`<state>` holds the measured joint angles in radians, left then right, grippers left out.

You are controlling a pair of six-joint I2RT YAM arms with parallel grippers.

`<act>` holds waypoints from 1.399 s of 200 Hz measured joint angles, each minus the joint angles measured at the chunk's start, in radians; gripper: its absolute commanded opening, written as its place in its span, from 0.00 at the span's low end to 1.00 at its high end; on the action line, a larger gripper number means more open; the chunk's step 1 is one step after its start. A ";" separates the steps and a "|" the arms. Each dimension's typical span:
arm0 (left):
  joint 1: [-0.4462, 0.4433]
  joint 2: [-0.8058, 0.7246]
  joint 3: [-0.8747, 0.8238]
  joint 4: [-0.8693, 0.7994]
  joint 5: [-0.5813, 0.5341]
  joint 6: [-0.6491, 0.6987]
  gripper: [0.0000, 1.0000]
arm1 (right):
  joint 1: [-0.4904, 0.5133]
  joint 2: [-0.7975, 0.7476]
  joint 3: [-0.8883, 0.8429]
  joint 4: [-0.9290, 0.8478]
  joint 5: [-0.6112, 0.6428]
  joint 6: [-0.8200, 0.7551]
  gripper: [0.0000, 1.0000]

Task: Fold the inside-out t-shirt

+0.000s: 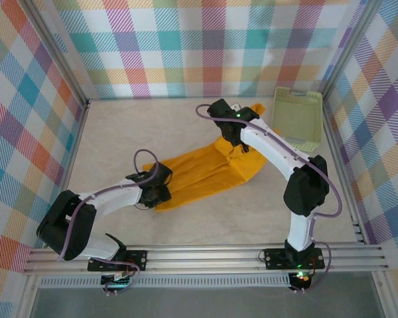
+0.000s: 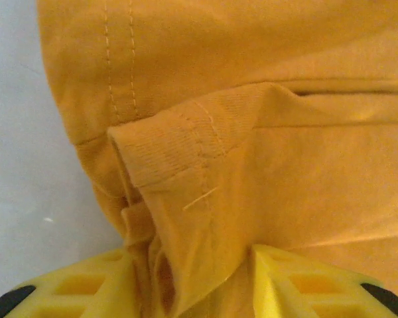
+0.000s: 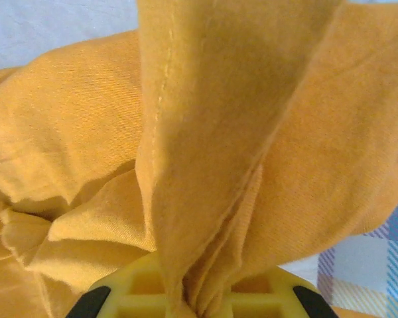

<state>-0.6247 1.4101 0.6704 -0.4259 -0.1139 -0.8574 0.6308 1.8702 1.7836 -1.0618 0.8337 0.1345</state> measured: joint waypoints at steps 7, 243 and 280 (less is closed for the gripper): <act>-0.037 0.006 0.005 0.008 -0.001 -0.019 0.45 | -0.006 0.000 0.007 -0.005 0.006 -0.008 0.00; 0.018 -0.094 -0.148 0.219 0.109 -0.063 0.31 | 0.272 0.169 0.143 0.018 -0.650 0.419 0.00; 0.016 -0.095 -0.151 0.223 0.105 -0.063 0.30 | 0.302 0.174 0.143 0.065 -0.695 0.458 0.00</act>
<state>-0.6083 1.3151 0.5194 -0.2031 -0.0090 -0.9199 0.9329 2.0441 1.9270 -0.9970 0.1383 0.5926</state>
